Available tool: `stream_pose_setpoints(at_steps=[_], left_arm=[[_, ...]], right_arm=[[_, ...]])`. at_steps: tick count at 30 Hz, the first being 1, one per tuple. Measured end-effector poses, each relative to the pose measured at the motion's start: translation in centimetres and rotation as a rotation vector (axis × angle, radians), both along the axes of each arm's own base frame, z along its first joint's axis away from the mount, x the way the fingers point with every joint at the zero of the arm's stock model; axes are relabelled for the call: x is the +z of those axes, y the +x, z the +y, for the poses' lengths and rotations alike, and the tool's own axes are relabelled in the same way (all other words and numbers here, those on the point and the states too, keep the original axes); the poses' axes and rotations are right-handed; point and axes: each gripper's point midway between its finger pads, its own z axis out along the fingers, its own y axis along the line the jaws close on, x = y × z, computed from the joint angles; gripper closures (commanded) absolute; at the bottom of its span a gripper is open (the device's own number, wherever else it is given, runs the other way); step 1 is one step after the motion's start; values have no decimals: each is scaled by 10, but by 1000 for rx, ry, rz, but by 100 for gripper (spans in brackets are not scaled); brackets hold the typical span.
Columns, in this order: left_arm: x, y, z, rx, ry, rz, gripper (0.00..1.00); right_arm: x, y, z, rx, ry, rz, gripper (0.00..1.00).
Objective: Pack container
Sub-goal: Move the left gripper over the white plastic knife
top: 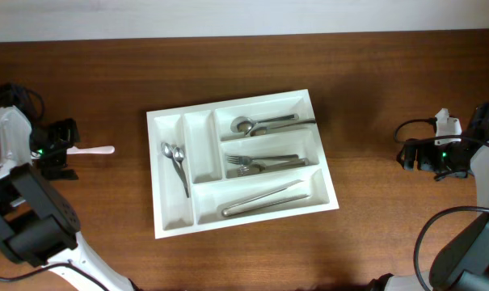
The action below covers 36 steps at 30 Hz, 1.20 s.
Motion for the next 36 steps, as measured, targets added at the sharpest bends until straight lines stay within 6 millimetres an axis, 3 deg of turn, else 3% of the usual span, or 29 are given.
stream_pose_setpoints(at_steps=[15, 21, 29, 36], left_arm=[[-14, 24, -15, -82, 90, 0, 1], [-21, 24, -15, -56, 93, 20, 1], [-45, 19, -17, -44, 70, 78, 1], [-49, 18, -14, -44, 86, 89, 1]], right_arm=[[0, 0, 0, 0, 0, 0, 1], [0, 0, 0, 0, 0, 0, 1], [0, 0, 0, 0, 0, 0, 1], [0, 0, 0, 0, 0, 0, 1]])
